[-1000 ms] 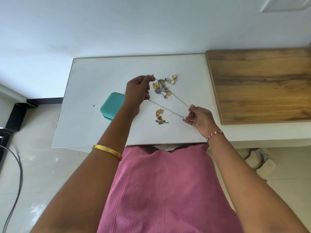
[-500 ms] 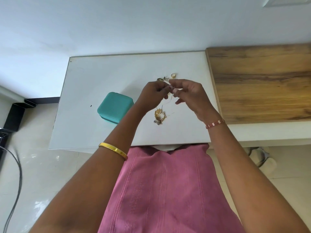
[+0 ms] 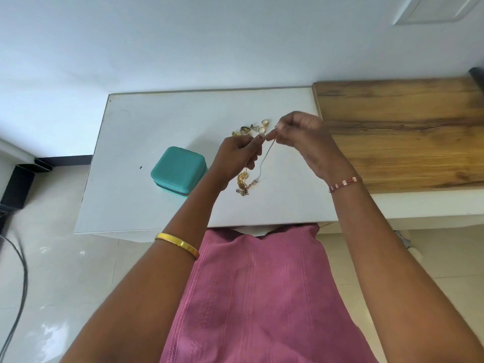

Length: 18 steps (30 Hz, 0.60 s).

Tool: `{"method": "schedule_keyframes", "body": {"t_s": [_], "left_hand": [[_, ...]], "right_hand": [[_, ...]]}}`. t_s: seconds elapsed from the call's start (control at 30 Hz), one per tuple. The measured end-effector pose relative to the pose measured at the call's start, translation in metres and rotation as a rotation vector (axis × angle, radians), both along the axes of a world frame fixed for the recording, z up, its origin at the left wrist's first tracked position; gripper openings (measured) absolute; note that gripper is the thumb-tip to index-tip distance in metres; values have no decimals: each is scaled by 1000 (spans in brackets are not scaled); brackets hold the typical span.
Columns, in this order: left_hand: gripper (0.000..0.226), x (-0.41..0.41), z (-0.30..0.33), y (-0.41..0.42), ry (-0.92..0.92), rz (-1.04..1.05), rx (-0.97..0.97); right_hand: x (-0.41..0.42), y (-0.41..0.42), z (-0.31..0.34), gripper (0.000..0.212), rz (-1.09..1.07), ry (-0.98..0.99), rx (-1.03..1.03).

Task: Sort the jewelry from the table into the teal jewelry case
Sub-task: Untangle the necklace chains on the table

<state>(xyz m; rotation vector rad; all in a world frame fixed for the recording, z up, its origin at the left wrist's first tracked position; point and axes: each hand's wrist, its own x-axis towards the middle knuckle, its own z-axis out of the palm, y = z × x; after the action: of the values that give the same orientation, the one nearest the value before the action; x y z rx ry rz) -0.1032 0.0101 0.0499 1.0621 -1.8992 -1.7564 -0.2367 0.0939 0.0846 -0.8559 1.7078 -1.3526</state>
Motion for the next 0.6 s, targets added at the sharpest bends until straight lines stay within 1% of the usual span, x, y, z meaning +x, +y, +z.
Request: {"method": "schedule_keyframes", "body": {"t_s": [0.07, 0.1, 0.13, 0.17, 0.3, 0.37, 0.43, 0.5, 0.6], "left_hand": [[43, 2, -8, 4, 32, 14, 91], [43, 4, -14, 6, 44, 28, 142], [43, 5, -20, 8, 58, 52, 196], [42, 6, -26, 10, 77, 84, 259], [36, 11, -48, 16, 182, 215, 591], [36, 14, -56, 17, 193, 248, 696], [34, 15, -63, 19, 189, 253, 765], [27, 16, -69, 22, 160, 246, 800], [12, 18, -76, 24, 98, 250, 768]], "right_hand": [[-9, -1, 3, 22, -97, -222, -98], [-13, 0, 4, 21, -149, -289, -124], [-17, 0, 5, 20, -197, -316, -131], [-21, 0, 6, 20, -238, -308, -121], [-40, 0, 4, 21, -375, -172, -67], [-49, -3, -3, 22, -423, -121, -46], [-56, -5, -13, 22, -443, -85, -2], [-60, -7, -26, 22, -457, -78, 52], [-65, -6, -49, 22, -492, -103, 139]]}}
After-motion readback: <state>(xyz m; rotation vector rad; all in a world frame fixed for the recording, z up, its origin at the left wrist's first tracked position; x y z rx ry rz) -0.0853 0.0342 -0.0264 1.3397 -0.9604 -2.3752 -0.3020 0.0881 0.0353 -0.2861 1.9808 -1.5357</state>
